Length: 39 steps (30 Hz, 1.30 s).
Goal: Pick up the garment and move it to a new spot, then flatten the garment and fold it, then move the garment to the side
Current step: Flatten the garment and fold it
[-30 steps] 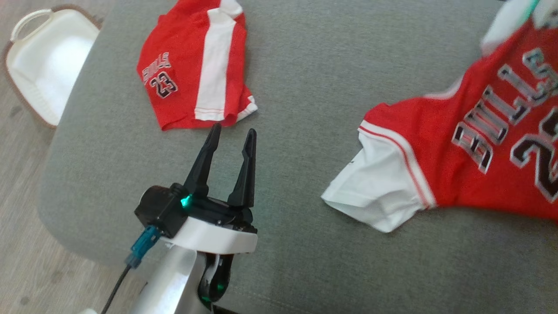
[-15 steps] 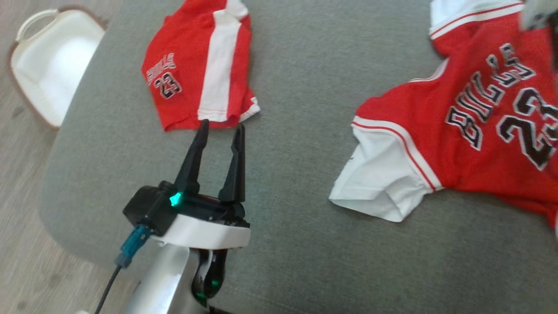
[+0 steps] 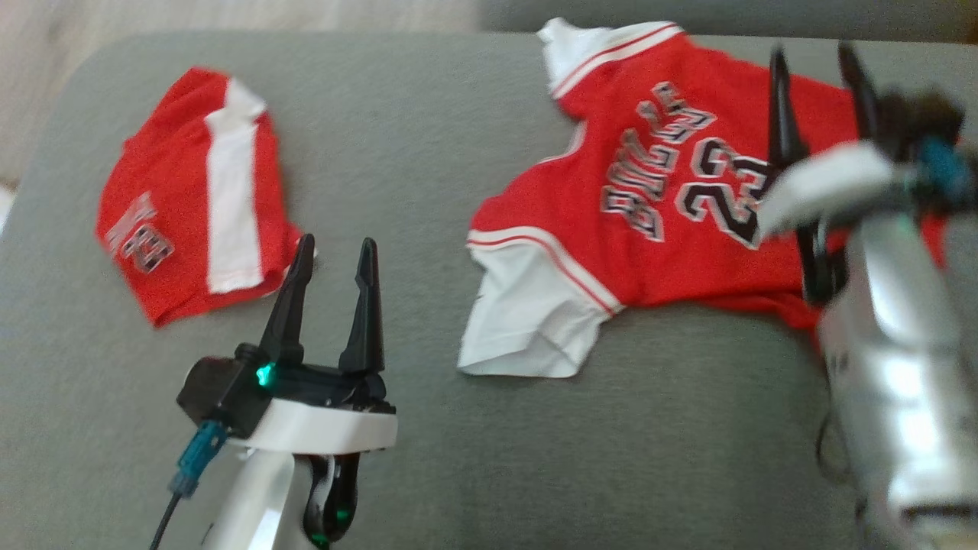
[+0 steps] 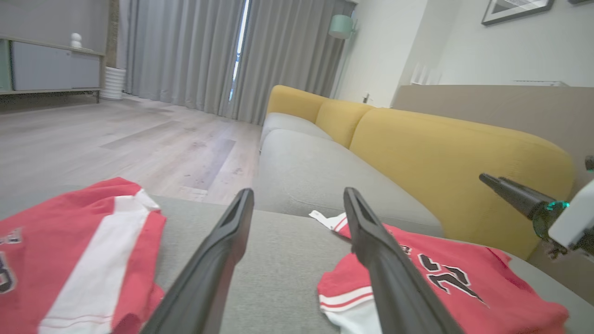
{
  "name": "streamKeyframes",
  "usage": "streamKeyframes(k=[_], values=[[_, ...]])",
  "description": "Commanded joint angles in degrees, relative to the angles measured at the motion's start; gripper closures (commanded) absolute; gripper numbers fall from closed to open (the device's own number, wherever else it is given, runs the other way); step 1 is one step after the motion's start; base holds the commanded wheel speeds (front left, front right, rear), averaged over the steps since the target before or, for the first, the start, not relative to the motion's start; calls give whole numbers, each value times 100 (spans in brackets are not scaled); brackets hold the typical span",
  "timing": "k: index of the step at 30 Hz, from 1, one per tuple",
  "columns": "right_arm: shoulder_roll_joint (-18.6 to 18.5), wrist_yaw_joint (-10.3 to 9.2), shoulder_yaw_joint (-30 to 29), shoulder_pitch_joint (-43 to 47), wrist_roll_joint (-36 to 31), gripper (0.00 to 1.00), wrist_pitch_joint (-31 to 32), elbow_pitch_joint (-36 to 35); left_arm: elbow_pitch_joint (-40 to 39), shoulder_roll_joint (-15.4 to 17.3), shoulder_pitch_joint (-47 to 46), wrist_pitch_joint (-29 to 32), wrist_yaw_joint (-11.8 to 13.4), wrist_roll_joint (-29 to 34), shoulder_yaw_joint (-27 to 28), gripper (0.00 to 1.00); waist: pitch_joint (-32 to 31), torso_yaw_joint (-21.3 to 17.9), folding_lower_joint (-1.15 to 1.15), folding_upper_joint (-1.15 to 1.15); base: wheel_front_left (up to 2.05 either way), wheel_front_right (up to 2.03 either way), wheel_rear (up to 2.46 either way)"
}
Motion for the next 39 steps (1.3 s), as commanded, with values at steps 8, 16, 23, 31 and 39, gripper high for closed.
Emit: streamKeyframes(k=[8, 16, 23, 31, 39], values=[[138, -4, 762, 2420, 1202, 0, -60, -1878, -94, 21, 137, -46, -52, 53, 303, 0, -611, -938, 1, 0, 0, 0, 0], [139, -4, 607, 3630, 1487, 0, -61, -2724, -23, 21, 268, -46, -83, 62, 313, 0, -615, -1061, 1, 0, 0, 0, 0], [140, -4, 448, 3735, 1440, 0, -61, -2788, 14, 21, 180, -46, -129, 91, 237, 0, -437, -954, 1, 0, 0, 0, 0], [140, -4, -23, 3416, 1156, 0, 298, -1758, 85, 21, 60, -46, -152, 70, 124, 0, -212, -670, 1, 0, 0, 0, 0], [140, -4, -154, 3120, 1122, 0, 309, -836, 130, 21, 9, -46, -162, 87, 112, 0, -127, -518, 1, 0, 0, 0, 0]])
